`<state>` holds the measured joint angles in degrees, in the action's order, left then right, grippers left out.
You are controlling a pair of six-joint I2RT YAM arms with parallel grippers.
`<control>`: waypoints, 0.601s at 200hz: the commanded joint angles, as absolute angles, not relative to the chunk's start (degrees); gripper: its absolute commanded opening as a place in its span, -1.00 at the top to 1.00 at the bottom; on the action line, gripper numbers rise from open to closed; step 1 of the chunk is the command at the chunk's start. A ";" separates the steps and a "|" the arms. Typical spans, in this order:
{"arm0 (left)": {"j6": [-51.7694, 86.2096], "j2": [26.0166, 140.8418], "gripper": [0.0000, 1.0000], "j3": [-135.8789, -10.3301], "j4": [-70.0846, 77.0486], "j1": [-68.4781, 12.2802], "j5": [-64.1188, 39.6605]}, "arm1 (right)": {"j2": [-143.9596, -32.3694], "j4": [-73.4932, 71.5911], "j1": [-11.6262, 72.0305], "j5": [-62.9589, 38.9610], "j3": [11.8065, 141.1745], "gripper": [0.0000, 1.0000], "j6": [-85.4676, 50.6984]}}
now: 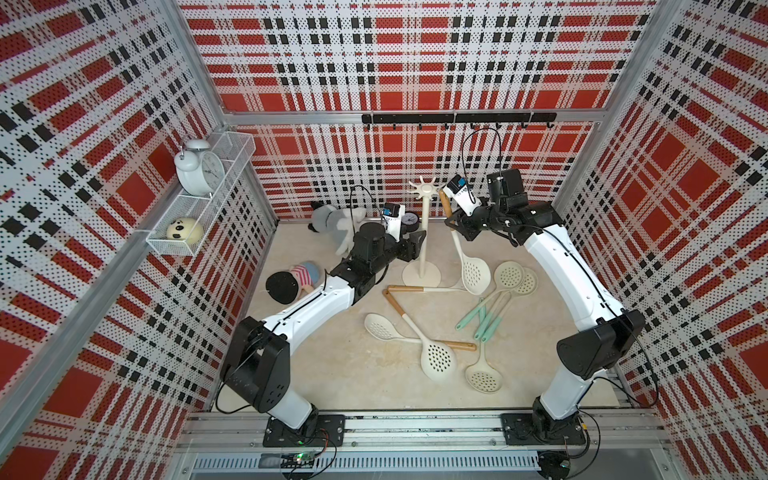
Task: Hang the skimmer on the kitchen utensil rack
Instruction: Hang the skimmer on the rack.
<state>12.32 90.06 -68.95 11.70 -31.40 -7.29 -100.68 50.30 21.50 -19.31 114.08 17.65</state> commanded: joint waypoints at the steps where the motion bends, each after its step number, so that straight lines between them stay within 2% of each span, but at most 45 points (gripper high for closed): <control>1: 11.30 90.08 -0.41 -71.37 11.35 -30.94 -8.00 | -100.64 55.14 21.80 -19.25 113.93 1.00 19.66; 63: 10.73 89.65 -0.41 -70.94 11.37 -30.94 -8.00 | -102.90 62.60 22.61 -16.26 120.89 1.00 16.56; 120: 10.96 86.98 -0.41 -67.94 14.67 -30.94 -9.45 | -103.45 68.11 22.95 -20.04 127.00 1.00 13.27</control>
<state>11.44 89.80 -68.88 11.33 -31.20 -7.79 -102.87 63.46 22.33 -17.54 123.68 15.09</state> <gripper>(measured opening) 0.706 0.219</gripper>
